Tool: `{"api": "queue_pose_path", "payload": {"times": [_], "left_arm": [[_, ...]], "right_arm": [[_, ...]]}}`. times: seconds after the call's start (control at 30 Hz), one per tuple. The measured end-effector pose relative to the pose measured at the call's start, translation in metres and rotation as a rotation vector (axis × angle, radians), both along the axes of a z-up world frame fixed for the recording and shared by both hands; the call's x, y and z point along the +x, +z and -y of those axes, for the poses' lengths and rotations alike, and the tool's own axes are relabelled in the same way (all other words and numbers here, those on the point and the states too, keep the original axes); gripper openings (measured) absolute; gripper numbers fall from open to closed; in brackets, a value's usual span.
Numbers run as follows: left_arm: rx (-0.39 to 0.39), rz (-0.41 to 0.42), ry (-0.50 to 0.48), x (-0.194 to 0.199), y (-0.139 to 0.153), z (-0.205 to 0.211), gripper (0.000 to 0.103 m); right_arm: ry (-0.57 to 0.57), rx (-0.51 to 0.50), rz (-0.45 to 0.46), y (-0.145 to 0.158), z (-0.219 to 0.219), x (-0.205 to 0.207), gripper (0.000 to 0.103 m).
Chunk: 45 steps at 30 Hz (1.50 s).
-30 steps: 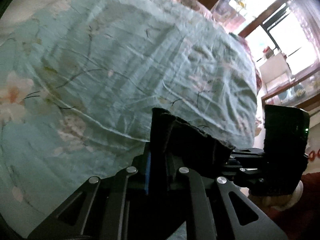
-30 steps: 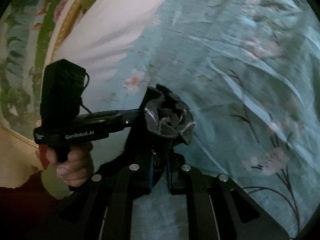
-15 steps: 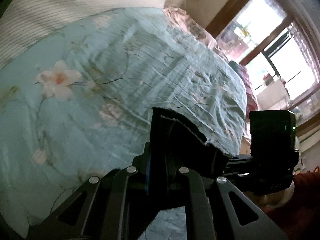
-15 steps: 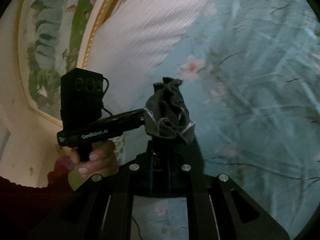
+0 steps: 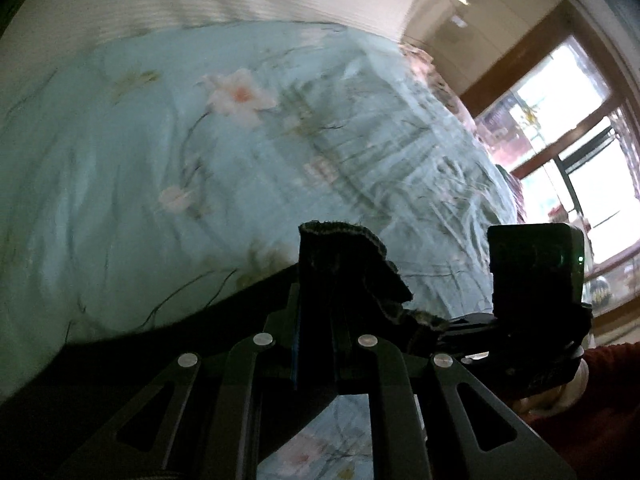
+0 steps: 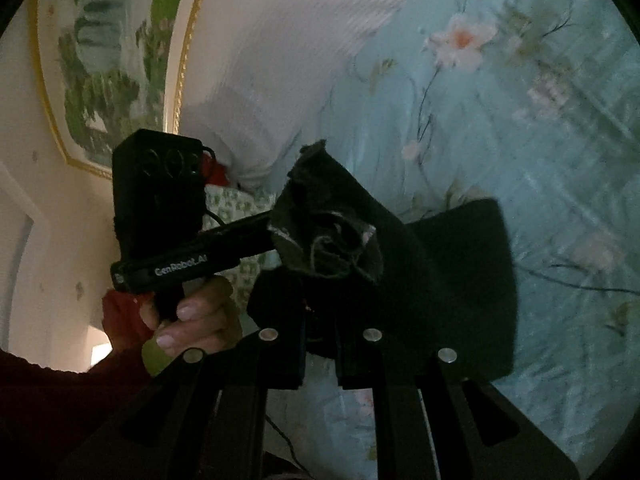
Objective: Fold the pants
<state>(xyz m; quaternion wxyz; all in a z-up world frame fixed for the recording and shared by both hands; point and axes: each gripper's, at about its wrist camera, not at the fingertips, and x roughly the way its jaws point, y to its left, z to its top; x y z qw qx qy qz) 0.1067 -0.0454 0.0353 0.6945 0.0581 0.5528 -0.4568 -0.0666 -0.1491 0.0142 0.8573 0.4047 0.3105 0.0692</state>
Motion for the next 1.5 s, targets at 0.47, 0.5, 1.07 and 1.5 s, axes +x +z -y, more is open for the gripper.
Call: {"api": "queue_pose_path", "payload": {"times": [0.47, 0.5, 1.07, 1.5], "left_arm": [[0.046, -0.078, 0.147, 0.008, -0.056, -0.066, 0.009], [0.048, -0.088, 0.161, 0.010, -0.061, -0.070, 0.009], [0.009, -0.153, 0.430, 0.006, -0.062, -0.140, 0.013], [-0.044, -0.206, 0.763, -0.034, -0.055, -0.242, 0.031]], "right_arm": [[0.085, -0.083, -0.153, -0.037, -0.039, 0.049, 0.012], [0.087, -0.087, -0.161, -0.039, -0.040, 0.050, 0.012], [0.207, -0.175, -0.279, -0.052, -0.069, 0.086, 0.046], [0.353, -0.245, -0.240, -0.032, -0.088, 0.123, 0.046]]}}
